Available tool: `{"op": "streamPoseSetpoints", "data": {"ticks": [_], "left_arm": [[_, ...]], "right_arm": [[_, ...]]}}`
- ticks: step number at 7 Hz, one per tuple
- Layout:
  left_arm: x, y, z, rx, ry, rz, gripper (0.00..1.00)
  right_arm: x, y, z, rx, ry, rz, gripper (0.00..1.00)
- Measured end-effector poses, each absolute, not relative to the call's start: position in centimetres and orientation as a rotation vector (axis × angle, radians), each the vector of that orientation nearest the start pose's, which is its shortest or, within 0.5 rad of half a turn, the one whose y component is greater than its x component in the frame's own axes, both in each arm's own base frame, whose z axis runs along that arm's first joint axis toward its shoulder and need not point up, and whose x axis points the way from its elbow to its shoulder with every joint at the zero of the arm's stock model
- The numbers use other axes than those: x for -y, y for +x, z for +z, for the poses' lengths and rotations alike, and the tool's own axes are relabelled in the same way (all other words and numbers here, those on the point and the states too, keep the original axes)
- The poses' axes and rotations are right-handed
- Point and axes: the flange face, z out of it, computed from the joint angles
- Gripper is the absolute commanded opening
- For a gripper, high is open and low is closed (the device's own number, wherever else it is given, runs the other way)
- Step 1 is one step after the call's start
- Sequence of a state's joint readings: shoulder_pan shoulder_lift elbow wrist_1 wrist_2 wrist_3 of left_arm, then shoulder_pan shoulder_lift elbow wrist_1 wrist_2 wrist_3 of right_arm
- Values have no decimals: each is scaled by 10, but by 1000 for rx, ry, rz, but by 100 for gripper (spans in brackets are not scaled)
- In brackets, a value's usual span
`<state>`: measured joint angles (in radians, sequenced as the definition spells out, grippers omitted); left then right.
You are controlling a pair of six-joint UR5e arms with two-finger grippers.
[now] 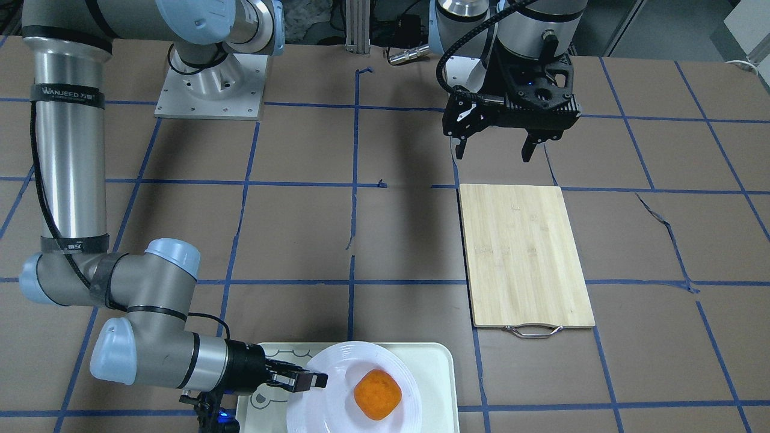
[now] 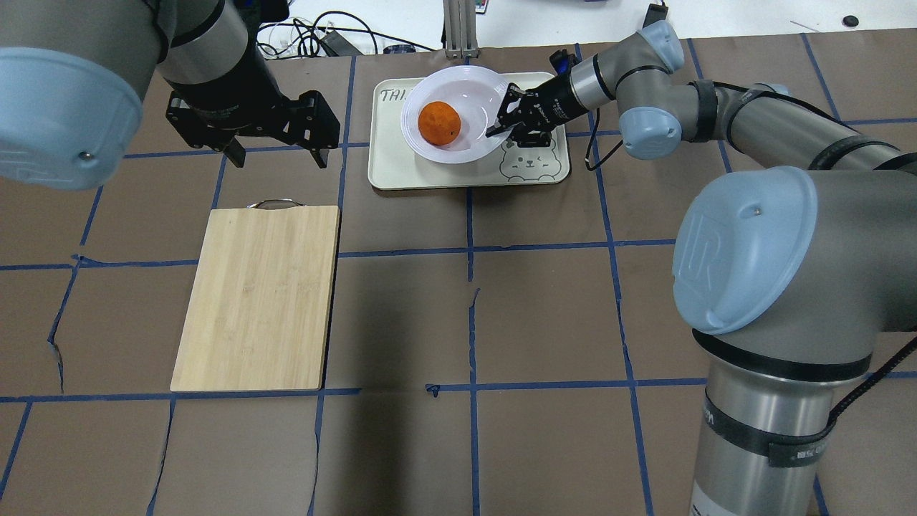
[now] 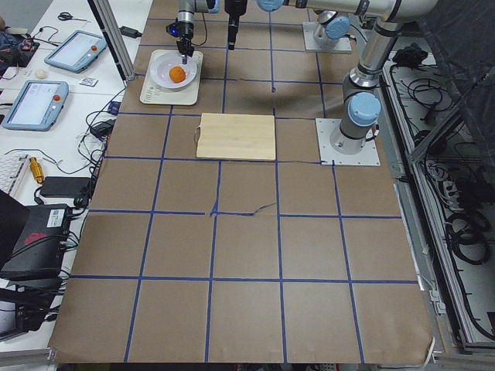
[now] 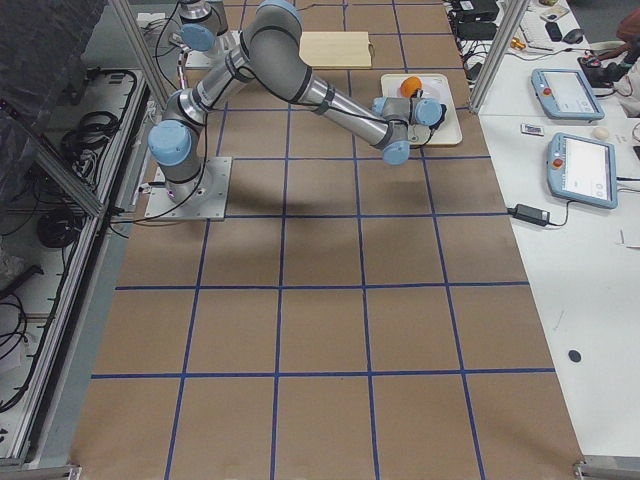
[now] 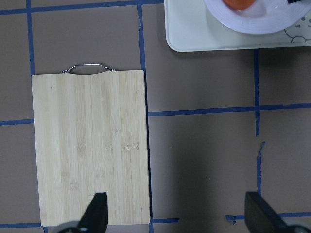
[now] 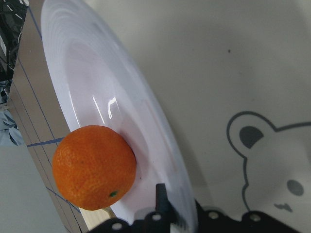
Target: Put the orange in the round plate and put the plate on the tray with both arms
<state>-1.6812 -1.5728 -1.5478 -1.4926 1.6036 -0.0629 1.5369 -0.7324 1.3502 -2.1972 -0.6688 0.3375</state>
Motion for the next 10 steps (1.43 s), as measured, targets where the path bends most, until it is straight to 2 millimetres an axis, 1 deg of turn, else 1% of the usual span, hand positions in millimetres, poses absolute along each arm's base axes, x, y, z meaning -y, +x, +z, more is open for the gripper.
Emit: {"op": "streamPoseSetpoints", "data": {"ticks": [1,2,3,4,5,6,7,8,9,10], "left_arm": [[485,-184,507,-3111,71,-159,100],[485,-184,507,-3111,71,-159,100],[485,-184,507,-3111,71,-159,100],[485,-184,507,-3111,71,-159,100],[485,-184,507,-3112,70,-158,100],[485,-184,506,-3113,70,-158,100],[485,-184,506,-3114,70,-157,100],[485,-184,506,-3113,69,-158,100],[485,-184,506,-3112,69,-158,100],[485,-184,506,-3113,69,-158,100]], "right_arm": [[740,186,155,-2210,416,164,66],[739,185,156,-2217,419,162,73],[739,183,162,-2230,421,151,76],[741,179,169,-2264,421,126,77],[743,169,178,-2328,409,81,80],[744,155,187,-2396,395,32,80],[744,139,204,-2460,386,-20,80],[740,128,233,-2512,379,-56,80],[729,123,275,-2563,363,-76,79],[710,121,319,-2642,333,-75,79]]}}
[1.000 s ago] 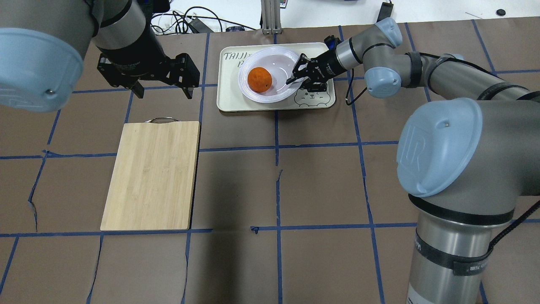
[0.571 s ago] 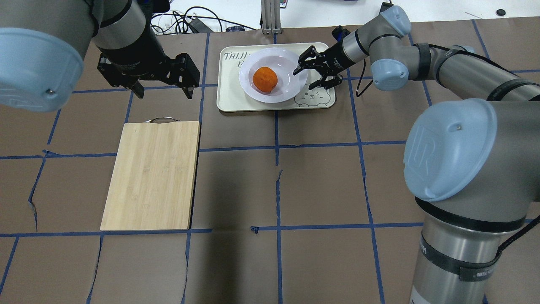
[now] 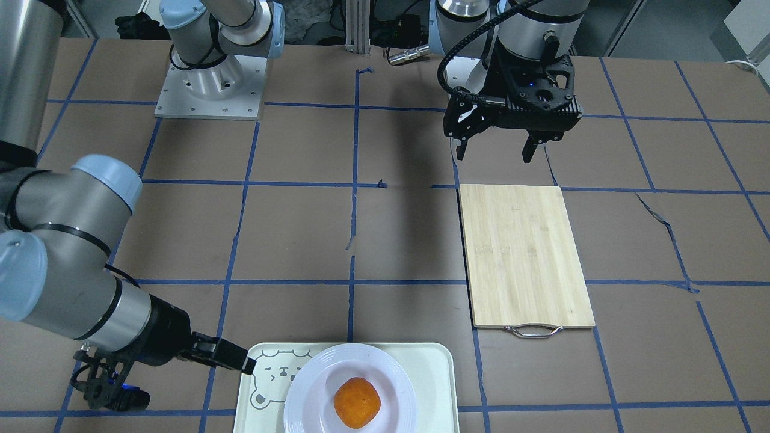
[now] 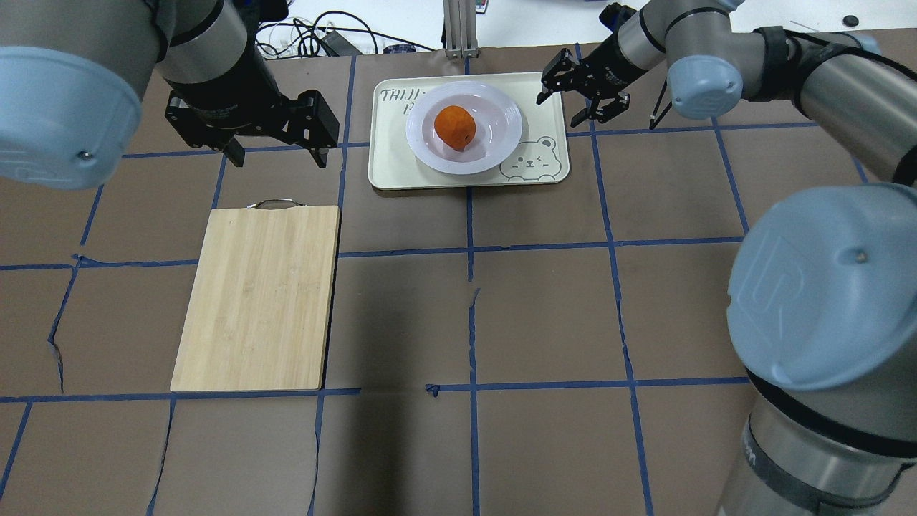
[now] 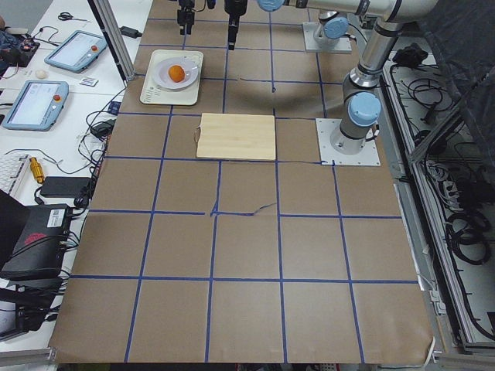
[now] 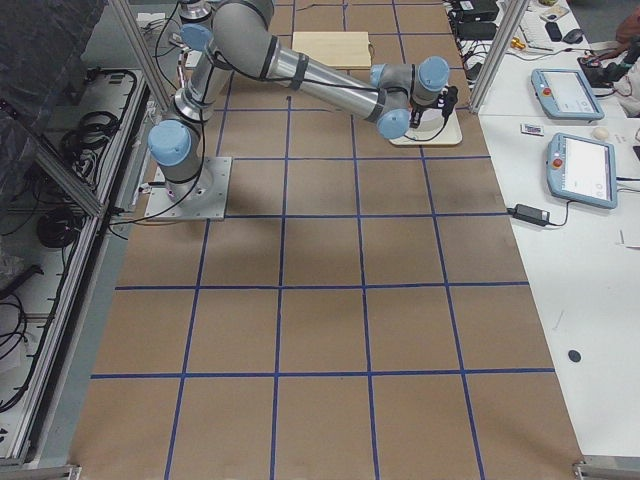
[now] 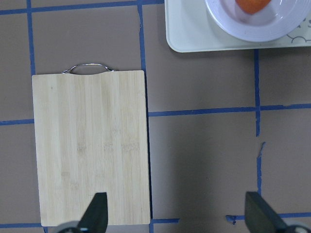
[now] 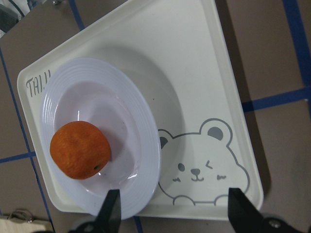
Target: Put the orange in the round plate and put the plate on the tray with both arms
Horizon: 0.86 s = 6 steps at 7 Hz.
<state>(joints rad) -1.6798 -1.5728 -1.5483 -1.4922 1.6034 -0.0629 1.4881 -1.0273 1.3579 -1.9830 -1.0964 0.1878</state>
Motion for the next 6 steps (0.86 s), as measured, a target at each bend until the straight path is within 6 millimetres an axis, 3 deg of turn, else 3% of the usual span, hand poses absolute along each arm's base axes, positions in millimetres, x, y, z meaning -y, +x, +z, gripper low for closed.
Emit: {"op": "streamPoseSetpoints", "data": {"ticks": [1,3,4,6], "left_arm": [[485,-184,506,-3114,69,-158,100],[486,-184,506,-3117,68,-157,100],[486,-185,506,-3119,68,-156,100],[486,-185,505,-3119,68,-156,100]], "right_arm": [[684,120,359,-2755,292,-48,79],[619,141,437,-2973,191,-23,80],[589,156,460,-3064,131,-11,80],[552,166,476,-3126,48,56,80]]}}
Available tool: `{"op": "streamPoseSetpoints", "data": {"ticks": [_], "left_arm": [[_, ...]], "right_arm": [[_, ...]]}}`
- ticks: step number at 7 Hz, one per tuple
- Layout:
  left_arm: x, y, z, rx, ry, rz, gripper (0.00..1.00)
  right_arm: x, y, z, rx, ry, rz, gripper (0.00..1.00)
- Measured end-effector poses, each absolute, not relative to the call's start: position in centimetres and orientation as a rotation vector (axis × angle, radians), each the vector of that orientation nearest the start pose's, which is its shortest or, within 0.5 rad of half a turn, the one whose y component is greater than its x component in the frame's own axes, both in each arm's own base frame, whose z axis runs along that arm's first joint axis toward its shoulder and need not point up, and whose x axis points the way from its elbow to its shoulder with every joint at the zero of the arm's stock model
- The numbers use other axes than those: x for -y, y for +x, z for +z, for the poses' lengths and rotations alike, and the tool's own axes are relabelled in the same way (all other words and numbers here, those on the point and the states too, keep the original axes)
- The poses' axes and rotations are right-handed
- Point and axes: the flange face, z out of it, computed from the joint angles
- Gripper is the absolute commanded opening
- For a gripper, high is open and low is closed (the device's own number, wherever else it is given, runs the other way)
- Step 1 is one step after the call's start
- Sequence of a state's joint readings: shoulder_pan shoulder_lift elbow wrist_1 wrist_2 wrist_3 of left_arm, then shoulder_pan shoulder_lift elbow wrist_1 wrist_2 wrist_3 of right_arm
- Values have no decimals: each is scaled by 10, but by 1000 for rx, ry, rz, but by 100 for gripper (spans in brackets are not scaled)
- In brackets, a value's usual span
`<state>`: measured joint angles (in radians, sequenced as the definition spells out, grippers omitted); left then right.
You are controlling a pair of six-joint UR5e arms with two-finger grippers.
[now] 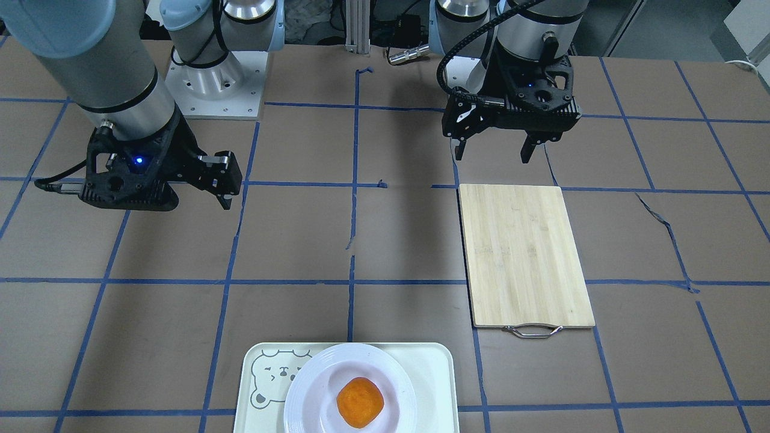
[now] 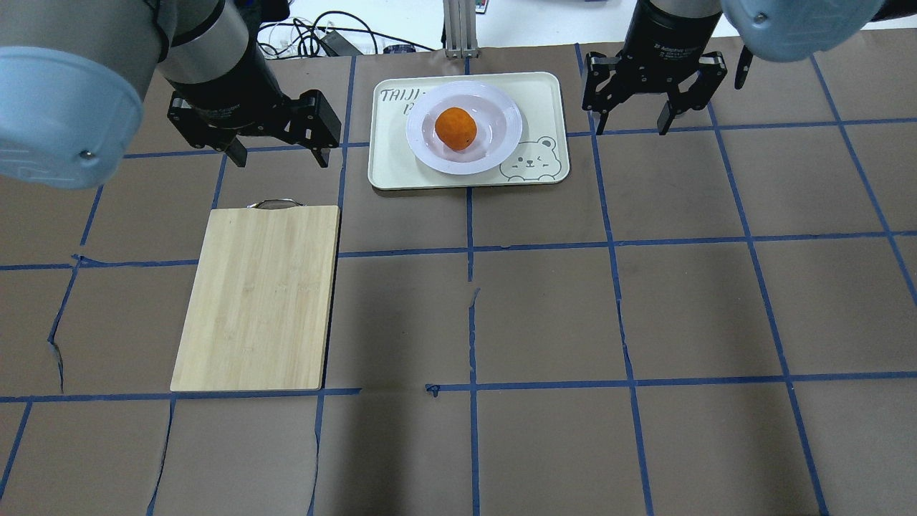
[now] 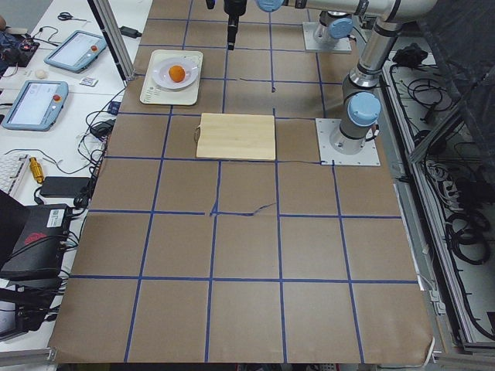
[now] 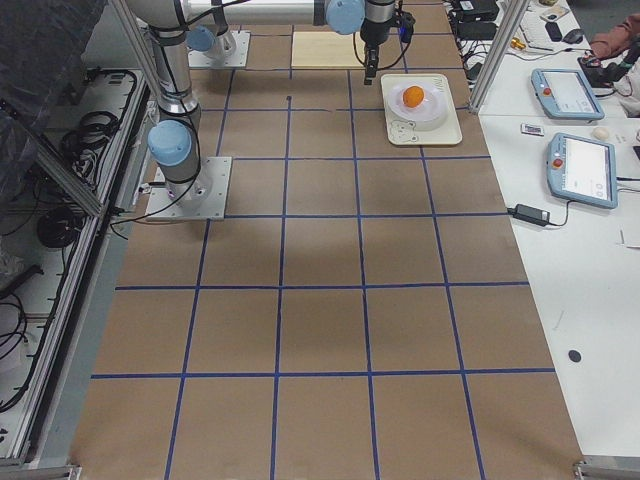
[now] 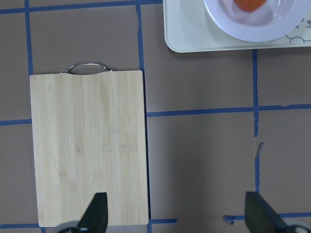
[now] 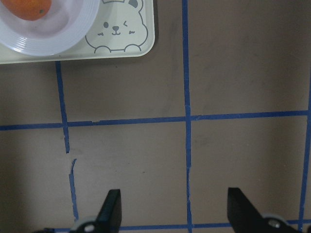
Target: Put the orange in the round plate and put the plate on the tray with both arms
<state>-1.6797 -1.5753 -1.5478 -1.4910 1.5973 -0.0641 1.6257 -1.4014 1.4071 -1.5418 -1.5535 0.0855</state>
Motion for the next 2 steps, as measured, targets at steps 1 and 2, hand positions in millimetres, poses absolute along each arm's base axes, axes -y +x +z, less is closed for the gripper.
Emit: {"op": "streamPoseSetpoints", "data": {"ticks": [1,2], "left_arm": [[486,-185,505,-3118,69,-156,100],[486,-184,505,-3118,69,-156,100]], "right_arm": [[540,165,482,-3135,28,92,80],[531,164,487,-3139,17,115,80]]}}
